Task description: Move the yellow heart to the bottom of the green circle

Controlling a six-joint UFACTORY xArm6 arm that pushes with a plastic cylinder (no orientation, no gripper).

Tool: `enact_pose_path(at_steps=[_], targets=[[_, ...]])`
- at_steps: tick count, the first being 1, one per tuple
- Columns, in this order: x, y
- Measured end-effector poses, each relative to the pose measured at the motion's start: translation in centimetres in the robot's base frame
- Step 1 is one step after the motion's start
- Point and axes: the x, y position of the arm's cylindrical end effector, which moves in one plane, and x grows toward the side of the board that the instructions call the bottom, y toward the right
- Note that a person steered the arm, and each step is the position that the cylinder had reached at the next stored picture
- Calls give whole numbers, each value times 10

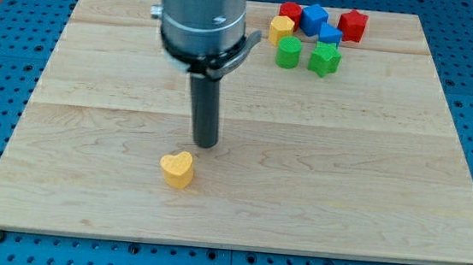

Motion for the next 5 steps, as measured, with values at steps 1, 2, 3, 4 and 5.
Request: enact_pose_path(at_steps=[1,2,3,4,5], targets=[[44,-37],[42,-62],[57,-102],[92,-88],[99,-42]])
